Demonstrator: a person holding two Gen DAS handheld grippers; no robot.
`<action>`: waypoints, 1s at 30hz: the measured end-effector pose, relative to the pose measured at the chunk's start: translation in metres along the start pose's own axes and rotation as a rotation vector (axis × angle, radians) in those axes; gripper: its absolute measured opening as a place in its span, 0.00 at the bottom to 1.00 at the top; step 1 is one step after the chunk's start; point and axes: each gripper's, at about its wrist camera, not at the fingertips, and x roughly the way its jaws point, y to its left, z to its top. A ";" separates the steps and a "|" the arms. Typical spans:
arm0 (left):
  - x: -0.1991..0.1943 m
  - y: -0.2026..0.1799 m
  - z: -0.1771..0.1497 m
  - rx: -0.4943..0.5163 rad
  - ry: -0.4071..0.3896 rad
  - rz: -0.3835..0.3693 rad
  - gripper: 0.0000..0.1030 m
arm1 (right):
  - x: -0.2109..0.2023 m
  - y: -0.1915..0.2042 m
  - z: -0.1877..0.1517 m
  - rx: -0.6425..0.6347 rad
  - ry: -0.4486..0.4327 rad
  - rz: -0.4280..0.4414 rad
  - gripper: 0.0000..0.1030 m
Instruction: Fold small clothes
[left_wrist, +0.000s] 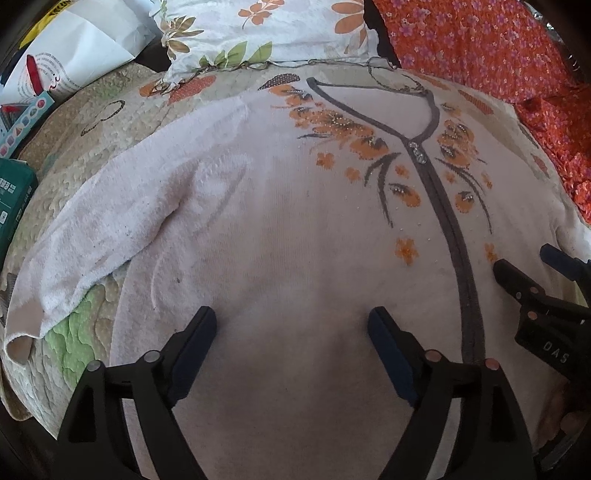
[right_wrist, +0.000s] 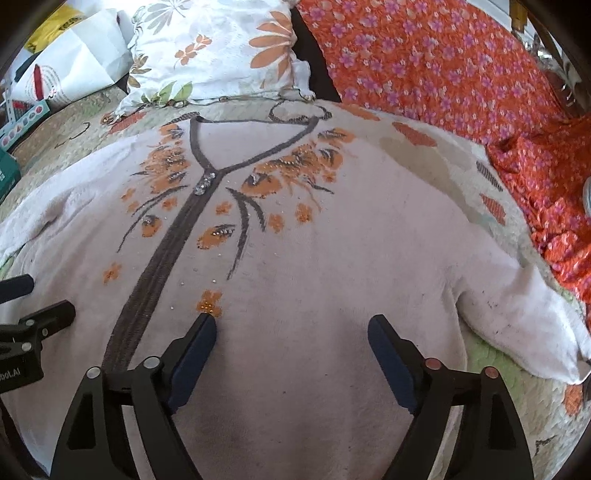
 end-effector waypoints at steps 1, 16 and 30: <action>0.001 0.000 0.000 0.000 0.001 0.002 0.85 | 0.001 -0.003 0.000 0.013 0.007 0.007 0.90; 0.009 0.005 -0.001 -0.037 0.008 0.015 1.00 | 0.012 -0.017 -0.001 0.094 0.034 0.061 1.00; 0.004 0.006 -0.003 -0.052 -0.018 0.006 1.00 | 0.016 -0.017 0.005 0.095 0.062 0.062 1.00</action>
